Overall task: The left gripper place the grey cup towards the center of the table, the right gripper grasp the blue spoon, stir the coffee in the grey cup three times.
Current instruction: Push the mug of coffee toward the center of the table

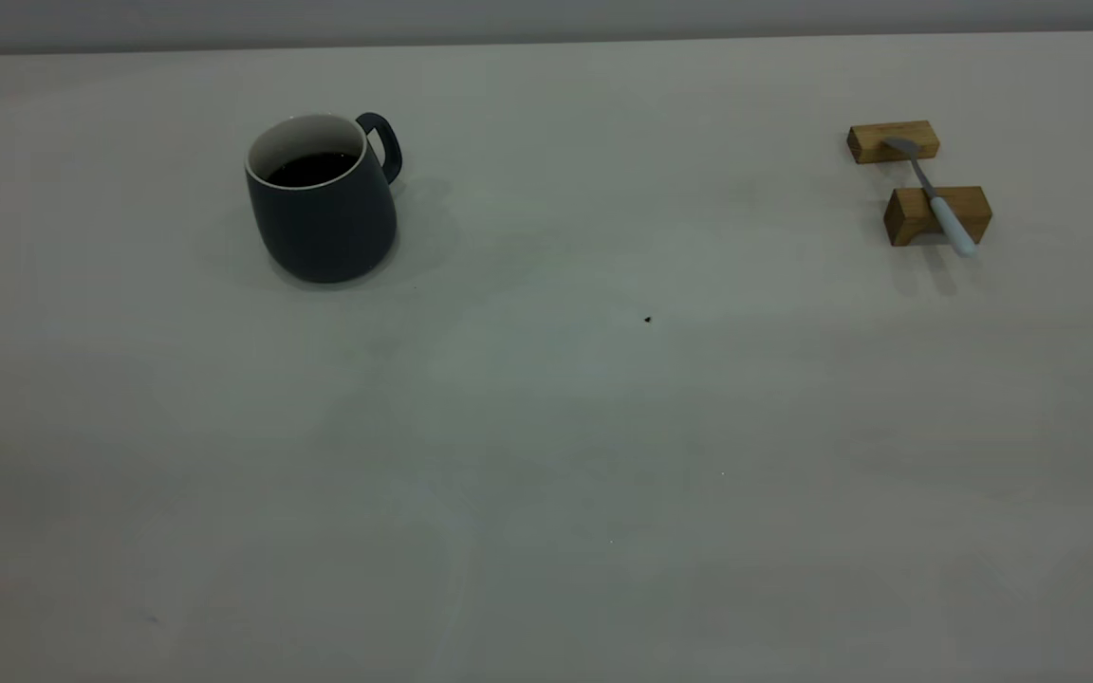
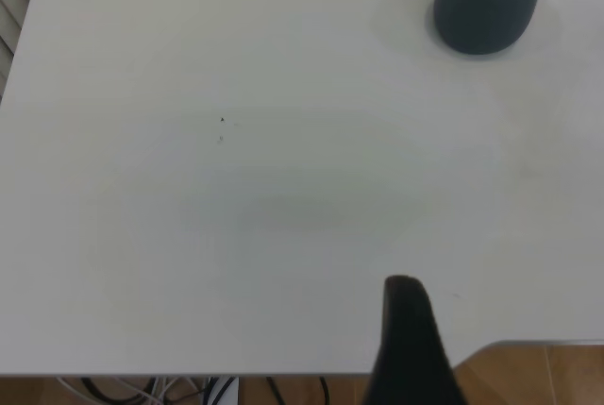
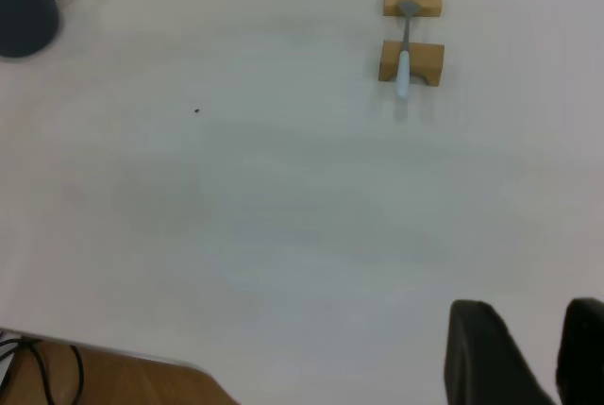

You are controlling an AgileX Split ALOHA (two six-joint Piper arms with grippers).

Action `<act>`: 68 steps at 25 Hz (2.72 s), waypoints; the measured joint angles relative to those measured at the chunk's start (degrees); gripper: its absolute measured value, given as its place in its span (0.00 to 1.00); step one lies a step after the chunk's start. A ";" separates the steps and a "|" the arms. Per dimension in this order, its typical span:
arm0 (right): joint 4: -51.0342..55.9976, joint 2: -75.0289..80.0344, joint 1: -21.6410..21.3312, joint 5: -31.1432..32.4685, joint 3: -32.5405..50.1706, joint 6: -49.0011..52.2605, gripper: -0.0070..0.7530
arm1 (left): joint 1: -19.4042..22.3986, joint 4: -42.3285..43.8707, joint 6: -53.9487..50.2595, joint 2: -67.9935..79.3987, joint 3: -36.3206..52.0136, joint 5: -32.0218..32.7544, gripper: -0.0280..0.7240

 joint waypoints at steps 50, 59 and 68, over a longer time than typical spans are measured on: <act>0.16 0.00 0.00 0.00 0.00 0.00 0.32 | 0.00 0.00 4.41 60.15 -10.94 -24.69 0.82; 0.16 0.00 0.00 0.00 0.00 0.00 0.32 | 0.00 0.00 7.75 90.89 -27.12 -30.53 0.82; 0.16 0.00 0.00 0.00 0.00 0.00 0.32 | -0.12 -0.12 35.21 113.58 -44.20 -31.90 0.82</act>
